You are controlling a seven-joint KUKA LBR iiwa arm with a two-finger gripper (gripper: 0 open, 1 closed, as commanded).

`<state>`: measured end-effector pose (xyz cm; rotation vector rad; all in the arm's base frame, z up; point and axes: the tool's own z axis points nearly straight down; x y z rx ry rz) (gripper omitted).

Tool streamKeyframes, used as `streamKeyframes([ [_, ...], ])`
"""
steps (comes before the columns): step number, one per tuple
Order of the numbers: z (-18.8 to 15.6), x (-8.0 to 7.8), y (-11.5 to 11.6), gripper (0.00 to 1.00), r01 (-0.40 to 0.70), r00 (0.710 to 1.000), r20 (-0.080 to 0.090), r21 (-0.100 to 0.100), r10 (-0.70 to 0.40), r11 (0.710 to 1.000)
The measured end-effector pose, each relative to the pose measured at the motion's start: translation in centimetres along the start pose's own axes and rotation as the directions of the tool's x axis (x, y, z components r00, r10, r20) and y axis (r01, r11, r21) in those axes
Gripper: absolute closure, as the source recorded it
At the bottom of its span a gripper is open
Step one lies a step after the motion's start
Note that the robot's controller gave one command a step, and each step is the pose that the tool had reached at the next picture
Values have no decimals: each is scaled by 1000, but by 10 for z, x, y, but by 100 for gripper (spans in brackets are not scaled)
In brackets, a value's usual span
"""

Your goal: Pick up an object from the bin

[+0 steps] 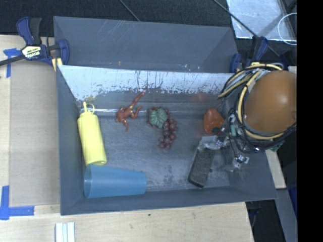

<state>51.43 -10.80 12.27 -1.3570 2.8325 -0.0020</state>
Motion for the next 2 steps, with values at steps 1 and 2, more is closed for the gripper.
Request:
streamKeyframes([
  [1,53,-25,8,0,277,961,4,3,-277,961],
  [2,53,-11,-1,100,275,961,4,4,-275,961],
])
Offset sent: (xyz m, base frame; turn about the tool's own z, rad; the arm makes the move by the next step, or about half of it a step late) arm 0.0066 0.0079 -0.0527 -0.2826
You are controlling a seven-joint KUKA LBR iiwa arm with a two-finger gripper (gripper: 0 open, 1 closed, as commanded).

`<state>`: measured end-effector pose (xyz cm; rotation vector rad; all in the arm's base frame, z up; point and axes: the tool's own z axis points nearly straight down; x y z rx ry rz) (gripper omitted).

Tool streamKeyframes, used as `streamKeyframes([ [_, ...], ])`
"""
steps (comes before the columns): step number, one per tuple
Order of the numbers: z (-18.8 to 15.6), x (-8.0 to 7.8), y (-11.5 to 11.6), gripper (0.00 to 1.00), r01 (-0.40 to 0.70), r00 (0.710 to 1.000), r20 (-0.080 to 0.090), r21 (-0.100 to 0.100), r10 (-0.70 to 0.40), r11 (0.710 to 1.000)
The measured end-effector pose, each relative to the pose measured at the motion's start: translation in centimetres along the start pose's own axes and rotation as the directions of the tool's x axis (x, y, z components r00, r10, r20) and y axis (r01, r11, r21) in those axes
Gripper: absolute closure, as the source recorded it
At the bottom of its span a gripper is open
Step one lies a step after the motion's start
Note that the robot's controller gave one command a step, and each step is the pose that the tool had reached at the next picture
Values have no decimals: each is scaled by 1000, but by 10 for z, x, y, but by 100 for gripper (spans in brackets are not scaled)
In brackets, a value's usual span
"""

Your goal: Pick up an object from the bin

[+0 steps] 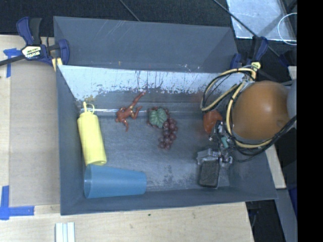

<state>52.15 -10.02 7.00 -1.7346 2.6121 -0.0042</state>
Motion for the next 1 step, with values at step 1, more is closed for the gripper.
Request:
streamKeyframes([
  [1,0,0,0,100,0,1000,0,0,0,1000],
])
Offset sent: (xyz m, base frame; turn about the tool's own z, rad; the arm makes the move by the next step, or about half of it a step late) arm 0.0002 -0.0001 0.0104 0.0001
